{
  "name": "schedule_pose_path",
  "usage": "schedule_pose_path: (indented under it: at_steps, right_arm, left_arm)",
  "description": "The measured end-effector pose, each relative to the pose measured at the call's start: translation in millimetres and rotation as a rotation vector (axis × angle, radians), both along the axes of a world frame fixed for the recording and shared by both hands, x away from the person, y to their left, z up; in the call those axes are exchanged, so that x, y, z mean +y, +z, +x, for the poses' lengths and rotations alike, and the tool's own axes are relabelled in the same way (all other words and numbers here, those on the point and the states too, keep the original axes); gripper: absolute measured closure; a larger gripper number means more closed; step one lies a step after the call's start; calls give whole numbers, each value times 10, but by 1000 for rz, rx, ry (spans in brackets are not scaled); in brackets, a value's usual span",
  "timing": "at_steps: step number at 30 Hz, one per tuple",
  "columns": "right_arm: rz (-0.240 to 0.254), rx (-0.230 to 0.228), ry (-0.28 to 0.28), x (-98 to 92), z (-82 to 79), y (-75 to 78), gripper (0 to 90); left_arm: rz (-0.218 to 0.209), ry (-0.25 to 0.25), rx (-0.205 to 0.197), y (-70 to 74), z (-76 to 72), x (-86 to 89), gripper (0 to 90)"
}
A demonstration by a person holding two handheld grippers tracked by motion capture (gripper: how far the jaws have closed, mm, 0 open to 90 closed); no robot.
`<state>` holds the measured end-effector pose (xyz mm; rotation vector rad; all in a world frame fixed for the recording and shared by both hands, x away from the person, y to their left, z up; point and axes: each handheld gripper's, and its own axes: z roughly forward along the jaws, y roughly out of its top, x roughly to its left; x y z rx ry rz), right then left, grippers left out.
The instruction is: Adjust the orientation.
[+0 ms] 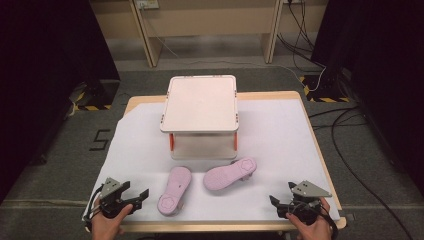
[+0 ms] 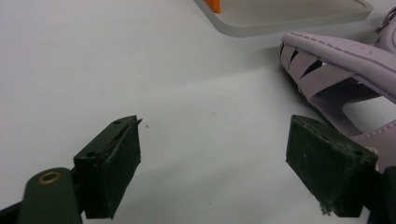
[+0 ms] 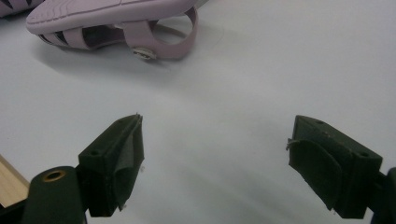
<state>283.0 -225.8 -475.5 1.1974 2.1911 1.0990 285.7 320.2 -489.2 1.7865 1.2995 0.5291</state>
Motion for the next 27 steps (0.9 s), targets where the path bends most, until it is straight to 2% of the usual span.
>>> schedule_pose_path:
  at_steps: [11,13,20,23,26,27]
  right_arm:
    - [-10,3,0,6,0,-8,196]
    - [-10,4,-1,8,-1,-9,198]
    - [-8,5,-1,10,-1,-11,202]
    - [-6,7,-1,12,1,-12,203]
    - [-7,7,2,12,0,-13,205]
    - [-6,7,2,13,2,-12,205]
  left_arm:
    - [-40,-16,-5,57,-12,-56,174]
    - [-54,-34,-6,90,-17,-104,174]
    - [-46,-108,-42,291,-22,-318,185]
    - [-57,-147,-40,375,-23,-430,202]
    - [-45,-199,-36,460,-16,-590,230]
    - [-45,-199,-36,460,-16,-590,234]
